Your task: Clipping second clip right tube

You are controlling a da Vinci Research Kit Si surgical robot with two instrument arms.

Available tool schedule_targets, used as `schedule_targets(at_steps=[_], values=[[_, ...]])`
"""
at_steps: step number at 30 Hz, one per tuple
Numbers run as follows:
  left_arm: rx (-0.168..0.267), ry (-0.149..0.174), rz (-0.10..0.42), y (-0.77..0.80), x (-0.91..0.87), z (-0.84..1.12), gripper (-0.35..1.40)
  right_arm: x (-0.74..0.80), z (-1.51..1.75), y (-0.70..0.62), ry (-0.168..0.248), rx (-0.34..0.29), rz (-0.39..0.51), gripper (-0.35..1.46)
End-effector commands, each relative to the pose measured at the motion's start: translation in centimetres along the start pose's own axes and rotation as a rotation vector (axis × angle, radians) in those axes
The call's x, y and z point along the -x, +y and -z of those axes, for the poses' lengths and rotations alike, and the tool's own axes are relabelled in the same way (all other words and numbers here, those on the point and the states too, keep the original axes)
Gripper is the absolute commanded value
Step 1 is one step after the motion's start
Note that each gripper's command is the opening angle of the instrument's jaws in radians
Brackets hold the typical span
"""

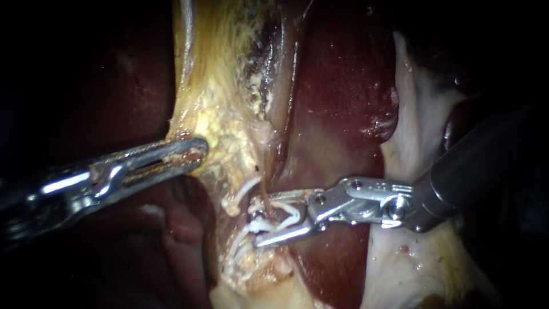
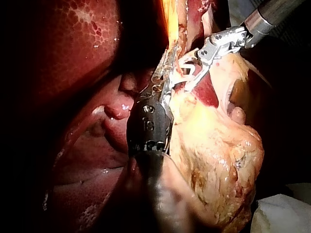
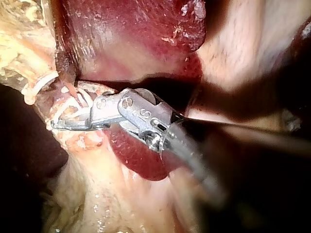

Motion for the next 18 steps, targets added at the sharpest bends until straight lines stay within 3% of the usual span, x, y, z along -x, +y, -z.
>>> schedule_targets(at_steps=[1, 4, 5, 7, 8, 18], values=[[0.0, 0.0, 0.0, 0.0, 0.0, 0.0, -0.35, 0.0, 0.0, 0.0, 0.0, -0.001, -0.004, 0.52], [0.0, 0.0, 0.0, 0.0, 0.0, -0.01, -0.35, 0.0, 0.0, 0.01, 0.002, -0.003, -0.057, 0.42], [0.0, 0.0, 0.0, 0.0, 0.0, -0.01, -0.35, 0.01, 0.01, 0.0, 0.003, -0.004, -0.086, 0.27], [0.0, 0.0, 0.0, 0.0, 0.0, -0.01, -0.35, 0.02, 0.05, -0.01, 0.003, 0.008, -0.123, -0.22], [0.0, 0.0, 0.0, 0.0, 0.0, -0.01, -0.35, 0.01, 0.07, -0.01, -0.005, 0.024, -0.137, -0.35], [0.0, 0.0, 0.0, 0.01, 0.0, -0.01, -0.35, -0.01, 0.11, 0.0, -0.015, 0.034, -0.169, -0.35]])
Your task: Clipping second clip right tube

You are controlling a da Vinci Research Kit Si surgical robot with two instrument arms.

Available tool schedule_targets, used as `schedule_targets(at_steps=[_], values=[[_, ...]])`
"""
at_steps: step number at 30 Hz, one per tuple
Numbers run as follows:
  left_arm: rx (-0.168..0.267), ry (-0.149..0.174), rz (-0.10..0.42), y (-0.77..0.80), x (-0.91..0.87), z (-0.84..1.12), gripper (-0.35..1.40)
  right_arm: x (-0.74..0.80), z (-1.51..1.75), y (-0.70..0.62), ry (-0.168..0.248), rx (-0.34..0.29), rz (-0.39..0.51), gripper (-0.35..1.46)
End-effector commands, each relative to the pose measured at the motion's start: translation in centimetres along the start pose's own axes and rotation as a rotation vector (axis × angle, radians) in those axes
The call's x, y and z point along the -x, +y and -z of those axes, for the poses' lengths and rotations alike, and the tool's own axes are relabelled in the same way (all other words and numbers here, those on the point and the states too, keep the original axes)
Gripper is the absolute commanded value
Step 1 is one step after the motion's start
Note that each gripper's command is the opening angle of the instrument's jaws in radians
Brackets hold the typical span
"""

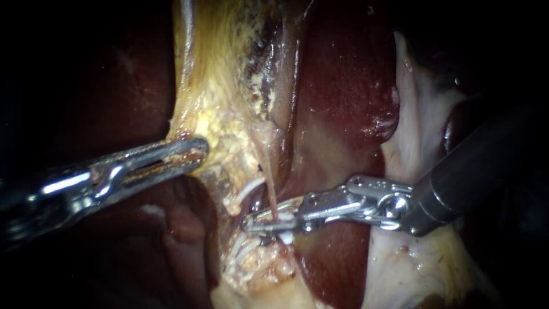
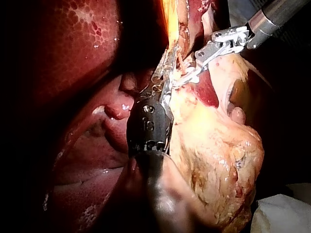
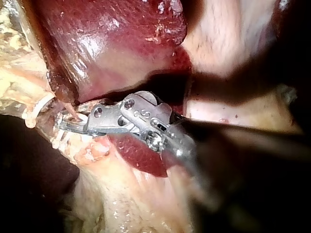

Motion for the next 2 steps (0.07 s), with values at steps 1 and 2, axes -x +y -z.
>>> schedule_targets(at_steps=[1, 2], values=[[-0.001, 0.001, 0.0, 0.0, 0.0, 0.0, -0.35, 0.0, 0.0, -0.01, 0.0, -0.002, -0.006, -0.35], [-0.001, 0.001, 0.0, 0.01, 0.0, 0.0, -0.35, 0.0, 0.0, -0.01, 0.0, -0.002, -0.006, -0.35]])
